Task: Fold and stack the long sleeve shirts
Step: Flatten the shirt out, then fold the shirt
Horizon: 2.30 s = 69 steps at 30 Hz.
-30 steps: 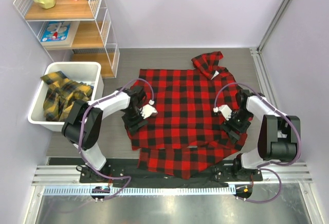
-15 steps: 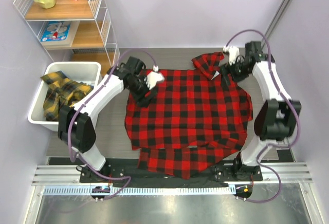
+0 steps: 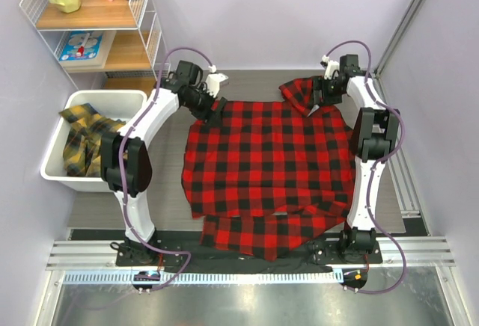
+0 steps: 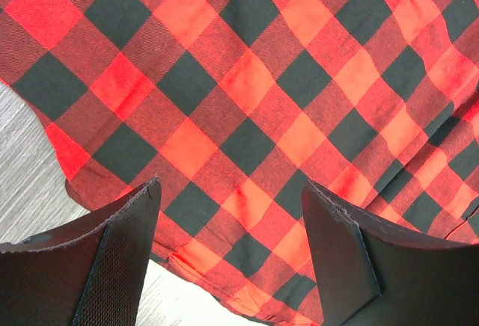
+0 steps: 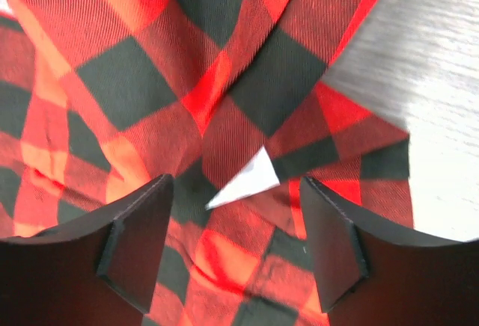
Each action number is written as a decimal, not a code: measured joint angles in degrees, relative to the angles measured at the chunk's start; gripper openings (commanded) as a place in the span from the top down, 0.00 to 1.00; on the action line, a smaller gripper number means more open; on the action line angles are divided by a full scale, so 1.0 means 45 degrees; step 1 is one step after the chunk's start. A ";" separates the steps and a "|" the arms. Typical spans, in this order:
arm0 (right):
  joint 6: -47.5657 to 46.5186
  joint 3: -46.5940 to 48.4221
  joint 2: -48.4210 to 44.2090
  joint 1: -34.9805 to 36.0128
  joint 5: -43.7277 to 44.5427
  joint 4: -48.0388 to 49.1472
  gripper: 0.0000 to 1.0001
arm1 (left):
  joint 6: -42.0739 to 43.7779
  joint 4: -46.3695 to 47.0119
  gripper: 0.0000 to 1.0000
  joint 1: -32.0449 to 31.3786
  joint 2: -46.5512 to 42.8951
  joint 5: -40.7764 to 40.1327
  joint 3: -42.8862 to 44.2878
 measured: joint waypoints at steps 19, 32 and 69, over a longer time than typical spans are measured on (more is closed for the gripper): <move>0.1574 0.1059 0.0189 -0.0199 -0.1389 0.2171 0.99 | 0.0029 0.0189 0.27 -0.0044 -0.0010 -0.0510 -0.1758; 0.2545 0.2511 0.1690 -0.0078 0.0015 0.9593 0.99 | -0.0053 0.1107 0.26 0.0340 0.1821 -0.1180 0.0899; -0.6625 -0.4639 -0.2875 -0.0743 0.1987 -0.1617 0.13 | 0.2599 -0.1991 0.30 -0.0121 0.4299 -0.3283 0.1817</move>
